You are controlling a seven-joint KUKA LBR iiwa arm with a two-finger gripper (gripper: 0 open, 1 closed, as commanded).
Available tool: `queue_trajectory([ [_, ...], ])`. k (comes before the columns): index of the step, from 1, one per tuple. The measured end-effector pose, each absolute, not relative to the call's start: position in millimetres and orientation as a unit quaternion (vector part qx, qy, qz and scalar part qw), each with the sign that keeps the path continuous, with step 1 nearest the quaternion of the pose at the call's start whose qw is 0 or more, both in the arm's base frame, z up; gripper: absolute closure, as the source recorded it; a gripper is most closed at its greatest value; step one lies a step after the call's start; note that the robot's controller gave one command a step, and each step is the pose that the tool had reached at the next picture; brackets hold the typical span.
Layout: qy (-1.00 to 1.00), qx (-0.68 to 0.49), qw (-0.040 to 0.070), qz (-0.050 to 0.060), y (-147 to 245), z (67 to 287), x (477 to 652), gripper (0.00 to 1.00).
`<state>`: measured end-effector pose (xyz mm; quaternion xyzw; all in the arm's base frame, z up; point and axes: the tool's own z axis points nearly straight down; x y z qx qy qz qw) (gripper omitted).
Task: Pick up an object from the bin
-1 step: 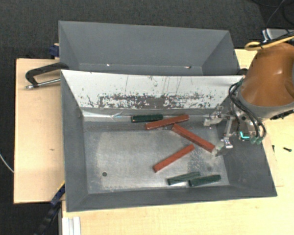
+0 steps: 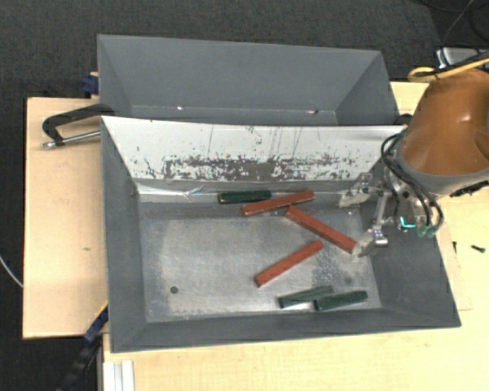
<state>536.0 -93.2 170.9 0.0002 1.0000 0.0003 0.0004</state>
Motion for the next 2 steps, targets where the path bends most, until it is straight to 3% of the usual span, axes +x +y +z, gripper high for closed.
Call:
queue_trajectory([
  [1,1.0,-0.008,0.014,-0.001,-88.2,79.7,551.9,1.0],
  [2,1.0,-0.008,0.014,-0.001,-88.2,79.7,551.8,1.0],
])
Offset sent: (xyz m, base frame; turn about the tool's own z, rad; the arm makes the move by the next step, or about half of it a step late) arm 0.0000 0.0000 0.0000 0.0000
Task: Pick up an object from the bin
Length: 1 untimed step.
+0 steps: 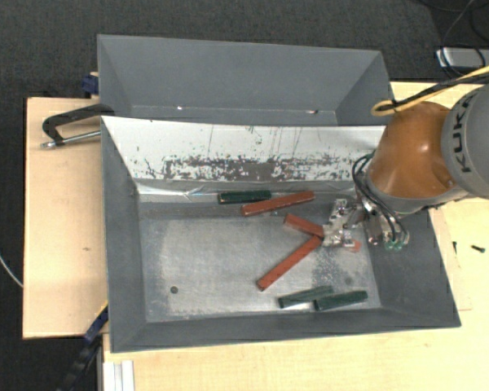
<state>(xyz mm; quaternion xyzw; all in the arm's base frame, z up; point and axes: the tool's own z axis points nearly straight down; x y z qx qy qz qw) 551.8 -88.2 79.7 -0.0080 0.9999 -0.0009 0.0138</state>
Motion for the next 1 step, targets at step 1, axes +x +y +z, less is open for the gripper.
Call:
queue_trajectory([
  [1,1.0,-0.01,0.001,0.001,-83.3,126.7,543.8,1.0],
])
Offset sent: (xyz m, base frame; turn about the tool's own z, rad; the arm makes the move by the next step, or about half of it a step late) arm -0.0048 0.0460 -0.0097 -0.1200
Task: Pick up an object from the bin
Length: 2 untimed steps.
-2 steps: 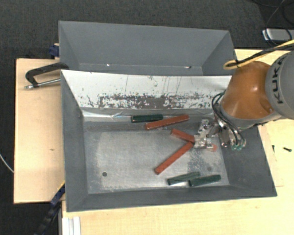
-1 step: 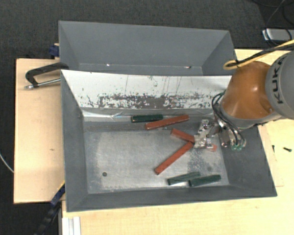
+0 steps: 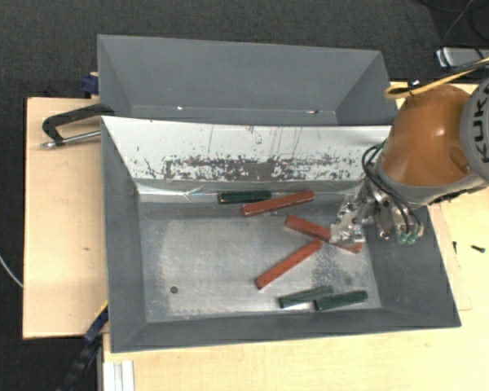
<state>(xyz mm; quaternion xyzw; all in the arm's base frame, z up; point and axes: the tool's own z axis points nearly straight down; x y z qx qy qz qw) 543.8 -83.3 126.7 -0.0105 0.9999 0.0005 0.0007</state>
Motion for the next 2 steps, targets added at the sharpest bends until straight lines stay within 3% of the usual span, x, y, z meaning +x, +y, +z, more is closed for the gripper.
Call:
queue_trajectory([
  [1,0.998,-0.067,0.005,-0.002,-43.8,77.3,551.9,0.0],
  [2,0.998,-0.068,0.013,0.001,-39.3,78.5,555.2,1.0],
])
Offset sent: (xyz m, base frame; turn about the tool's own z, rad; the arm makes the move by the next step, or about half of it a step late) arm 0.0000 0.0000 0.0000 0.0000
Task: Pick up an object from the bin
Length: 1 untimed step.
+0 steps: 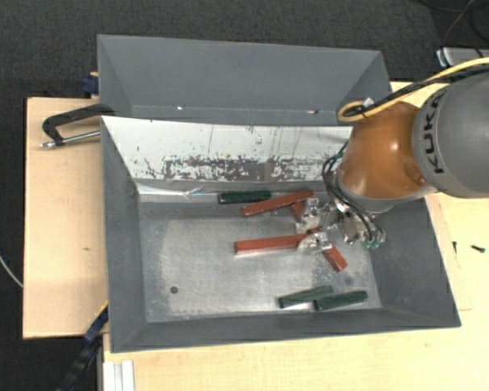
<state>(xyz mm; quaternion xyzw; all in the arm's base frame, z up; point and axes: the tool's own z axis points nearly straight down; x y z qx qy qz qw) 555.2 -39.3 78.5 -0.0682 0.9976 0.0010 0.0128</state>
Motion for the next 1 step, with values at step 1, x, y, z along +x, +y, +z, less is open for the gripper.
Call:
queue_trajectory([
  [1,0.998,-0.068,0.013,0.001,-39.3,78.5,555.2,1.0],
])
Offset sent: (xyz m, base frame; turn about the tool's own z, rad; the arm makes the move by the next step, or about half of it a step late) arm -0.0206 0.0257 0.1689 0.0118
